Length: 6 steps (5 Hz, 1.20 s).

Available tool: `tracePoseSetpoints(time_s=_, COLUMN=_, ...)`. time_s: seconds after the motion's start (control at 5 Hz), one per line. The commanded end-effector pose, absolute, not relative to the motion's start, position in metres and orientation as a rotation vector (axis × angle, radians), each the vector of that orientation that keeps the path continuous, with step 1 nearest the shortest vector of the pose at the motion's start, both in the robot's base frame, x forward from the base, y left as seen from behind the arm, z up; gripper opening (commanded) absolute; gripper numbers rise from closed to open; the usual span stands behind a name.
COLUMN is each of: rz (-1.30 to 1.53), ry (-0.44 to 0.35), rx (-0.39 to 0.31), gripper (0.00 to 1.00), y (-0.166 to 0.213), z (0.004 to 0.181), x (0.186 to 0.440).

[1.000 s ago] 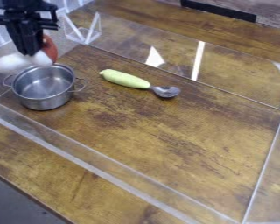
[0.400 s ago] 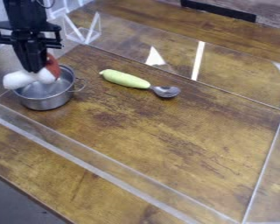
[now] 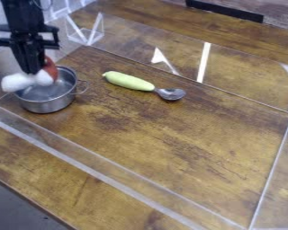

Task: Put the mushroom in the silver pot

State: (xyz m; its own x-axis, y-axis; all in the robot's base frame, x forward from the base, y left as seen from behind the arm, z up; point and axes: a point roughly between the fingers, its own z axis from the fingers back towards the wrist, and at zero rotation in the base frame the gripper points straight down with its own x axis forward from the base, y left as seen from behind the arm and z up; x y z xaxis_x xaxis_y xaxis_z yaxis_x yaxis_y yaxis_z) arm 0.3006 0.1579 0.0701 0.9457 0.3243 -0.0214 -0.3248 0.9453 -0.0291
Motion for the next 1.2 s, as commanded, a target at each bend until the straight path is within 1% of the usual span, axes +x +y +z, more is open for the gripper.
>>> tracePoseSetpoints(time_s=0.0, rz=0.312, ry=-0.041, rx=-0.017, gripper=0.00, y=0.172, z=0.068, x=0.315)
tracePoseSetpoints(time_s=0.2, rz=0.383, ry=-0.037, rx=-0.028, gripper=1.00, y=0.183, z=0.065, x=0.317)
tracePoseSetpoints(time_s=0.4, rz=0.457, ry=-0.037, rx=-0.046, gripper=1.00, y=0.189, z=0.073, x=0.316)
tracePoseSetpoints(time_s=0.6, rz=0.509, ry=-0.046, rx=-0.060, gripper=1.00, y=0.190, z=0.089, x=0.314)
tracePoseSetpoints(time_s=0.8, rz=0.479, ry=-0.053, rx=-0.075, gripper=1.00, y=0.180, z=0.103, x=0.322)
tracePoseSetpoints(time_s=1.0, rz=0.454, ry=-0.051, rx=-0.084, gripper=1.00, y=0.173, z=0.106, x=0.331)
